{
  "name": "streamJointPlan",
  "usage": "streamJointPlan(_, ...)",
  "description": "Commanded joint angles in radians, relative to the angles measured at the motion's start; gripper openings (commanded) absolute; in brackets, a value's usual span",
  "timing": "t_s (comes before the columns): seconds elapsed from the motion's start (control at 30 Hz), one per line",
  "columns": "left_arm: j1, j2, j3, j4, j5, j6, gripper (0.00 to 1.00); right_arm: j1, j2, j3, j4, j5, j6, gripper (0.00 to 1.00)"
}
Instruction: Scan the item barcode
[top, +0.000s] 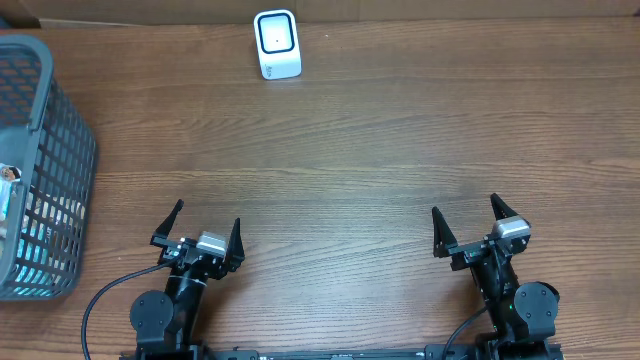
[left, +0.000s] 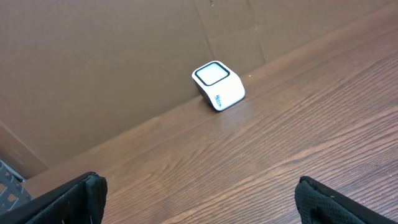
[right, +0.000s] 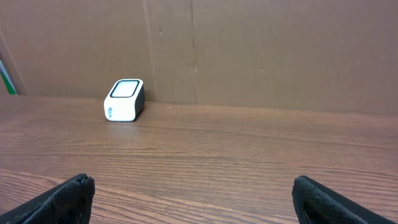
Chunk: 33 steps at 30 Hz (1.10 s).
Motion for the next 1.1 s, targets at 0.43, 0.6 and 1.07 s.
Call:
streamJointPlan(0.43,-0.008,-0.012,-0.005,0.001,-0.005,-0.017,0.99,-0.002,-0.011,-0.011,0.005,-0.005,0.003,1.0)
streamJointPlan(0.6,-0.008,-0.012,-0.005,0.001,-0.005,-0.017,1.0,-0.002,-0.011,-0.011,0.005,-0.005,0.003,1.0)
streamJointPlan(1.07,-0.008,-0.012,-0.005,0.036,0.066,-0.056,0.99,-0.002,-0.011,-0.011,0.005,-0.005,0.003,1.0)
